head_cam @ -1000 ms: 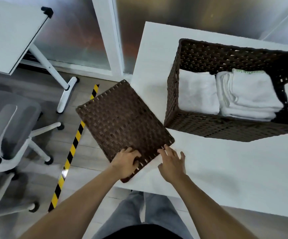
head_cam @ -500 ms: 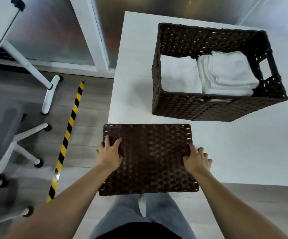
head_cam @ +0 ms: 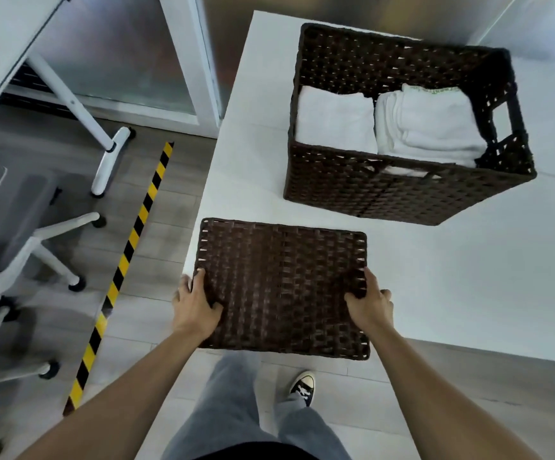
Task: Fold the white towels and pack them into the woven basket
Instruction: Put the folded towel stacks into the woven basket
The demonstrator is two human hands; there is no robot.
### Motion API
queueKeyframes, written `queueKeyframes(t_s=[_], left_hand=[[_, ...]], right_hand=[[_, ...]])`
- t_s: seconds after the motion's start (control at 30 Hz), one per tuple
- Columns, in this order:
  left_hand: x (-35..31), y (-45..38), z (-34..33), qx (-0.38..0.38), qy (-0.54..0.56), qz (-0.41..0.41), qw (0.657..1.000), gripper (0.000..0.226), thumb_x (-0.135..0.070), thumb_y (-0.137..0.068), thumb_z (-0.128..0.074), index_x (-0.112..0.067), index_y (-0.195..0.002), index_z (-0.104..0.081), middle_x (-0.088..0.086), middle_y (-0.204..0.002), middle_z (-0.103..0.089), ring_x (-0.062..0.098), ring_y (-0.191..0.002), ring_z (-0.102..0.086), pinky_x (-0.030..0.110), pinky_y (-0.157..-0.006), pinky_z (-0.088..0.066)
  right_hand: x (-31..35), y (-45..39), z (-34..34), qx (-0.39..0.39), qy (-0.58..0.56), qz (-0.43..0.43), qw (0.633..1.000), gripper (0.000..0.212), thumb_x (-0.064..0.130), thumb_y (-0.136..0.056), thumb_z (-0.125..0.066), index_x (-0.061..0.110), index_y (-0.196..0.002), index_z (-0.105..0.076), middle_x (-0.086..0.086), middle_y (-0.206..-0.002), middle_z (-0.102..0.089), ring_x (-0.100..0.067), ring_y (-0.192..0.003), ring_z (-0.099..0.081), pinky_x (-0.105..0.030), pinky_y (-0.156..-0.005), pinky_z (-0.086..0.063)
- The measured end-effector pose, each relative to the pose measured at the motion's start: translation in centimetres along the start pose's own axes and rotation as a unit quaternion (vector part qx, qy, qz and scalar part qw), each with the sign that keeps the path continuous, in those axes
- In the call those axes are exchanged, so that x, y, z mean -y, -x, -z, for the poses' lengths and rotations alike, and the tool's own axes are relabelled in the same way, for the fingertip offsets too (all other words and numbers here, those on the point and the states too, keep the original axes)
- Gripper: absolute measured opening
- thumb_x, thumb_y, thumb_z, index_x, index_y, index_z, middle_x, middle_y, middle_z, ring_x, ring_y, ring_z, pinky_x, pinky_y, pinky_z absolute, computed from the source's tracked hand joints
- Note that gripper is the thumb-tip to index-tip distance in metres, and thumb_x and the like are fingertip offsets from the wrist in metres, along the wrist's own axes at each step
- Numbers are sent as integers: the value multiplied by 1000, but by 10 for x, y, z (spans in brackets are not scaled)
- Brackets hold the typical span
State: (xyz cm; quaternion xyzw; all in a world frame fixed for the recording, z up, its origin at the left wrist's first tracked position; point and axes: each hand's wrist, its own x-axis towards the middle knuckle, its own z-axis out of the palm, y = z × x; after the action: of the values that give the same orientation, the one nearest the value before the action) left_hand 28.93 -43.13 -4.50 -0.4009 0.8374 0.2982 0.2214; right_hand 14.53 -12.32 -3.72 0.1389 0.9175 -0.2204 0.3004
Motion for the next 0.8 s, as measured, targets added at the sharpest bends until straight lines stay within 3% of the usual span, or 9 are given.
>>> queueKeyframes(t_s=[0.07, 0.17, 0.27, 0.47, 0.63, 0.8], left_hand=[[-1, 7, -5, -24, 1, 2, 1000, 83, -28, -89, -63, -29, -156, -16, 11, -161, -19, 42, -141, -28, 59, -109, -38], [-3, 21, -11, -49, 27, 26, 998, 76, -30, -89, -62, -32, -153, -22, 11, -151, -34, 40, -131, -42, 60, -100, -45], [-4, 39, -24, -59, 56, 37, 996, 71, -31, -89, -62, -32, -151, -27, 13, -142, -42, 39, -126, -47, 61, -99, -46], [-28, 85, -48, -102, 134, -17, 986, 66, -19, -90, -64, -23, -149, -35, 16, -136, -47, 37, -119, -53, 53, -102, -46], [-59, 114, -39, -161, 189, -71, 966, 60, -14, -92, -62, -22, -147, -39, 12, -140, -47, 32, -123, -52, 51, -104, -46], [-96, 134, -12, -214, 238, -136, 938, 50, -22, -92, -63, -28, -139, -44, 0, -127, -59, 22, -107, -61, 52, -92, -54]], right_hand=[[-9, 1, 1, -8, -67, -18, 998, 71, 42, -92, -57, 46, -154, -22, -8, -123, -51, -34, -112, -55, -48, -101, -48], [-26, 1, 5, -6, -185, -95, 978, 52, 38, -93, -62, 27, -141, -44, -5, -110, -65, -23, -92, -62, -39, -86, -51], [-45, 6, 11, -5, -236, -109, 966, 43, 37, -93, -65, 16, -130, -61, -6, -111, -69, -26, -98, -65, -39, -88, -53], [-66, 29, 47, -79, -310, -35, 947, 33, 25, -100, -59, 16, -131, -61, 0, -104, -61, -22, -94, -57, -32, -81, -42], [-72, 45, 93, -119, -341, 33, 932, 31, 30, -99, -58, 23, -129, -61, -2, -116, -67, -22, -100, -62, -38, -88, -49], [-66, 62, 143, -166, -406, 52, 897, 33, 30, -99, -60, 22, -129, -50, 1, -111, -62, -8, -82, -56, -28, -75, -41]])
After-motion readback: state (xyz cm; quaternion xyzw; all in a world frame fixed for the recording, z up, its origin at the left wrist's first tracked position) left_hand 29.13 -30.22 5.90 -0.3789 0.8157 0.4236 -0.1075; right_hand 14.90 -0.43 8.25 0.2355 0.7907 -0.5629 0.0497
